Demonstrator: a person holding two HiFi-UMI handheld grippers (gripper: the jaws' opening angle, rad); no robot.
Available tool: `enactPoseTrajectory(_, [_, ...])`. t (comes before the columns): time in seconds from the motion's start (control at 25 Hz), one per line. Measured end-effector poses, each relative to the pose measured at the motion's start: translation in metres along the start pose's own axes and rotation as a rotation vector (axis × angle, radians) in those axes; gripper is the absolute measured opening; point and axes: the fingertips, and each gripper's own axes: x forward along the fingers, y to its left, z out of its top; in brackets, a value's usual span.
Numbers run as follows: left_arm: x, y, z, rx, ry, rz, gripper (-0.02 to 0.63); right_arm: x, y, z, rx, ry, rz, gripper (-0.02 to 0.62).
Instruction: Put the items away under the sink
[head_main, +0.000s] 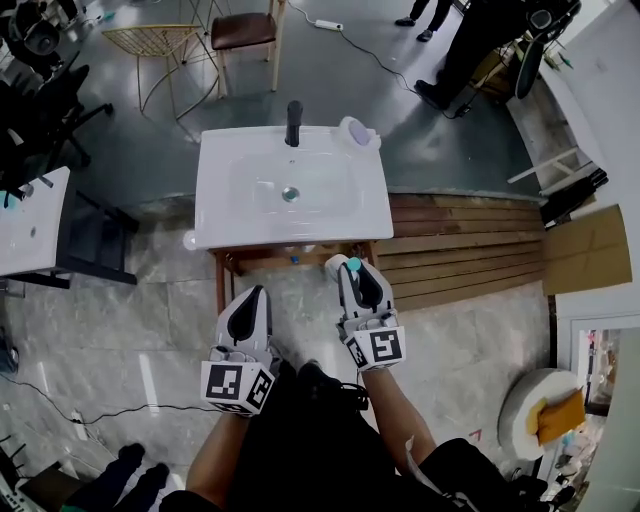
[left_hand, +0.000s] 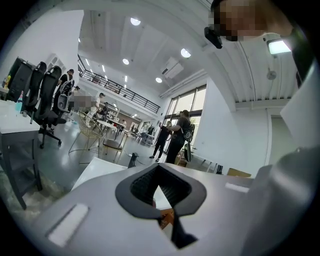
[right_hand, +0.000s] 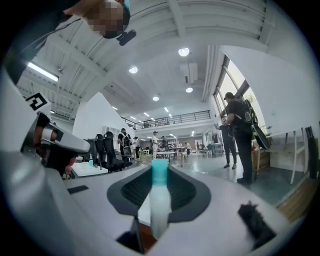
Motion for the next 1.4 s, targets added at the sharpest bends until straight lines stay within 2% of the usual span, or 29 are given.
enactPoseTrajectory(0.56, [-0.055,-0.037,-0.025,-0.007,-0.025,0.145,0.006,-0.061,0.018,-0.014,0.018,0.034,0.127,0.103])
enactPoseTrajectory(0.76, [-0.071,-0.045,-0.031,0.0,-0.037,0.155,0.006,-0.068,0.028,-0.025,0.018,0.053,0.157,0.104])
enactPoseTrajectory(1.12, [-0.073,-0.001,-0.057,-0.021,-0.02,0.174,0.006,-0.06,0.058,-0.048,0.025,0.041,0.172,0.104])
enactPoseTrajectory(1.4, [-0.062,0.027,-0.092,-0.038,-0.021,0.149,0.006,-0.038,0.07,-0.094,0.031,0.035,0.167,0.104])
